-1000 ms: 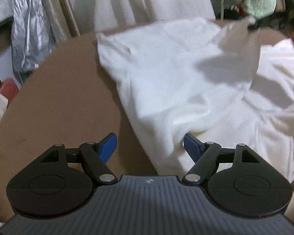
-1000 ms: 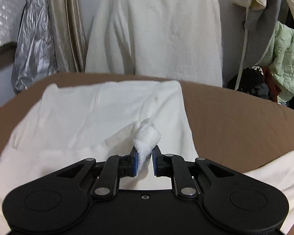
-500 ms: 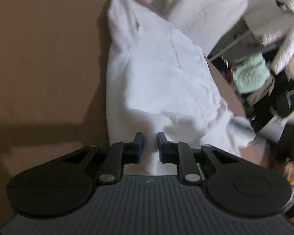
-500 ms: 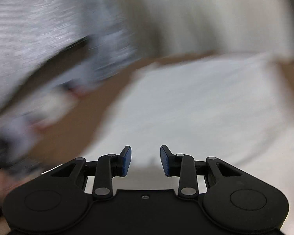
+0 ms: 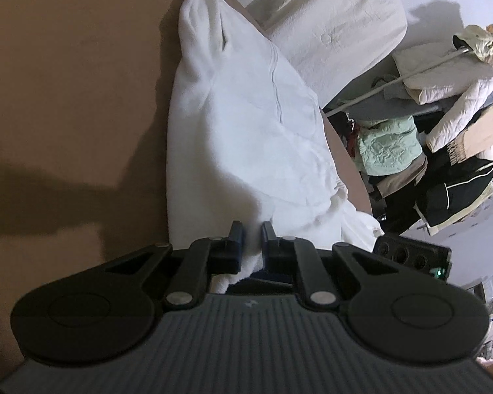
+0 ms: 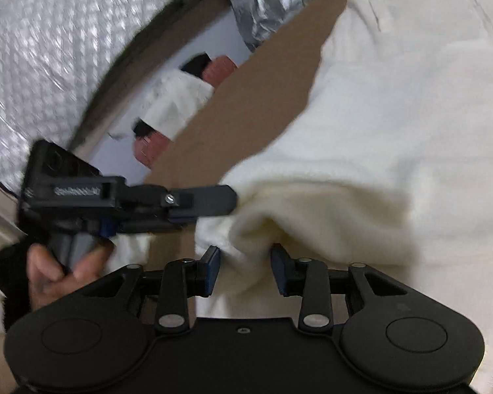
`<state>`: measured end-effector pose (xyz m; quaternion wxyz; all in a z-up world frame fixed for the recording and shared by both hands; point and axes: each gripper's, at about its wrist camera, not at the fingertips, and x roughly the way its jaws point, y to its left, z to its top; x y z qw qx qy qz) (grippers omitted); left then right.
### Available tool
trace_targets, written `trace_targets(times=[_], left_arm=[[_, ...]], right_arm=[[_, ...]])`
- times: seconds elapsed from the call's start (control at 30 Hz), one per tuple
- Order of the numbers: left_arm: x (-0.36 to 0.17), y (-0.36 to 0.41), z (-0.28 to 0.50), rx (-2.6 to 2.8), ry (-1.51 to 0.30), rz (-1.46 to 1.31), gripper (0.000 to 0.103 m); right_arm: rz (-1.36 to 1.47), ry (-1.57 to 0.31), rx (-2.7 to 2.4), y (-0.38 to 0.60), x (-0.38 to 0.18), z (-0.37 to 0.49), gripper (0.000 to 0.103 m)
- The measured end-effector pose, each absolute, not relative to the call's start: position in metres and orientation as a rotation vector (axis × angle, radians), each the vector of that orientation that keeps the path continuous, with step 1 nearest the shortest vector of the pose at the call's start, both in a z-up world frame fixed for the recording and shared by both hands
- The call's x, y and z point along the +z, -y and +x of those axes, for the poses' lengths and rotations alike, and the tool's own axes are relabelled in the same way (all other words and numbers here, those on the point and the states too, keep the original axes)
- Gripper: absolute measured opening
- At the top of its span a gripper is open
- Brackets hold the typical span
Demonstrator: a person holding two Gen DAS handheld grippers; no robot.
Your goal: Fold clothes
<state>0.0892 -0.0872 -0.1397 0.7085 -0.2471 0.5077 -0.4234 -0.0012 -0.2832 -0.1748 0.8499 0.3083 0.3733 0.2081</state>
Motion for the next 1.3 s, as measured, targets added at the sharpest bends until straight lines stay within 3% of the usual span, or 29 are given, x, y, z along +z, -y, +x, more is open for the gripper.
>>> trace_targets(times=[0.27,0.33,0.47,0.57,0.67,0.73,0.8,0.93,1.03,1.07,1.1,1.13,1.3], left_arm=[[-0.139,0.097,0.078,-0.868,-1.153,-0.323,0.011],[-0.14,0.105,0.075,-0.825,-1.166,-0.229,0.019],[-0.133,0.107,0.072,-0.782,-1.115,-0.146,0.019],[-0.12,0.102,0.066,-0.805,-1.032,-0.161,0.025],[-0.101,0.102,0.051,-0.826,-0.892,-0.087,0.026],[-0.089,0.106,0.039,-0.887,-0.817,-0.06,0.033],[-0.081,0.113,0.03,-0.972,-0.782,-0.051,0.034],[-0.084,0.142,0.012,-0.987,-0.78,0.153,0.055],[-0.107,0.175,0.002,-0.911,-0.818,0.438,0.059],[-0.118,0.184,0.0,-0.876,-0.833,0.528,0.059],[-0.126,0.191,-0.001,-0.835,-0.828,0.606,0.043],[-0.13,0.193,-0.002,-0.793,-0.797,0.661,0.012],[-0.093,0.154,0.005,-0.659,-0.715,0.525,0.01]], right_arm=[[0.693,-0.781,0.322,0.26,-0.174,-0.046,0.012],[0.693,-0.799,0.308,0.255,-0.183,-0.05,0.012],[0.673,-0.856,0.34,0.253,-0.193,-0.054,0.011],[0.679,-0.839,0.246,0.286,-0.187,-0.06,0.013],[0.684,-0.821,0.153,0.32,-0.181,-0.066,0.02],[0.687,-0.808,0.091,0.342,-0.178,-0.071,0.042],[0.69,-0.795,0.029,0.364,-0.174,-0.075,0.049],[0.693,-0.768,-0.095,0.409,-0.166,-0.083,0.051],[0.695,-0.746,-0.188,0.443,-0.16,-0.09,0.052],[0.697,-0.739,-0.221,0.454,-0.161,-0.093,0.052],[0.707,-0.732,-0.257,0.465,-0.165,-0.097,0.054],[0.725,-0.722,-0.293,0.475,-0.17,-0.1,0.058],[0.841,-0.676,-0.375,0.501,-0.19,-0.1,0.062]])
